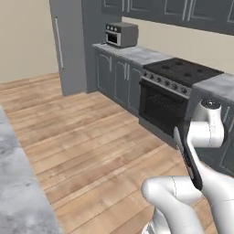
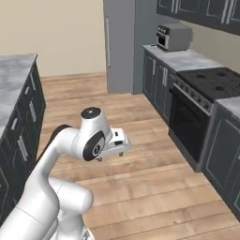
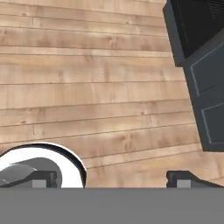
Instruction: Retrieve the butter from the fridge and place it on a plate on the dining table. Then retrieve the butter knife by the fridge and place it near the plate.
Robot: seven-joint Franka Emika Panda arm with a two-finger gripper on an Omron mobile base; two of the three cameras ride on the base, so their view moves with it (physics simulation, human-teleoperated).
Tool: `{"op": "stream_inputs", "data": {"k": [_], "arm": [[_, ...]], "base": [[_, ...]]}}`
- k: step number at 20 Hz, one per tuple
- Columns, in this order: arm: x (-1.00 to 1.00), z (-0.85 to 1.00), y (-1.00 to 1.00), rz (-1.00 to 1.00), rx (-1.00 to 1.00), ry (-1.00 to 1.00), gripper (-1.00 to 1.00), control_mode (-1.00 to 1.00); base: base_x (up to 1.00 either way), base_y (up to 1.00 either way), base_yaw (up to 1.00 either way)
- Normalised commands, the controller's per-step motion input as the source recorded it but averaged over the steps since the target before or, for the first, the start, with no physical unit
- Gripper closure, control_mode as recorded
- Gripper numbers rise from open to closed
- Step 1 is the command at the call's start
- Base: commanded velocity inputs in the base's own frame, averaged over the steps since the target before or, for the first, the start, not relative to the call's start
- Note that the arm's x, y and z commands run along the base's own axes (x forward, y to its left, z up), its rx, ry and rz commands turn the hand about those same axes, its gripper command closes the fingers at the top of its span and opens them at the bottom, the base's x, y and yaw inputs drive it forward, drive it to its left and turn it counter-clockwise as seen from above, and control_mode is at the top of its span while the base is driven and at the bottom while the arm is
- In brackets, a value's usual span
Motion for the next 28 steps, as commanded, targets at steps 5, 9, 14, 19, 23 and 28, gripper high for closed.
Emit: {"op": "stream_inputs", "data": {"k": [5,9,14,19,23,28], "arm": [[0.00,0.00,0.00,0.00,0.00,0.00,-1.00,1.00],[0.00,0.00,0.00,0.00,0.00,0.00,-1.00,1.00],[0.00,0.00,0.00,0.00,0.00,0.00,-1.00,1.00],[0.00,0.00,0.00,0.00,0.00,0.00,-1.00,1.00],[0.00,0.00,0.00,0.00,0.00,0.00,-1.00,1.00],[0.00,0.00,0.00,0.00,0.00,0.00,-1.00,1.00]], "base": [[1.00,-0.03,0.43],[1.00,-0.07,0.31],[1.00,-0.06,0.06],[1.00,0.00,-0.21],[1.00,0.05,-0.39],[1.00,0.02,-0.35]]}}
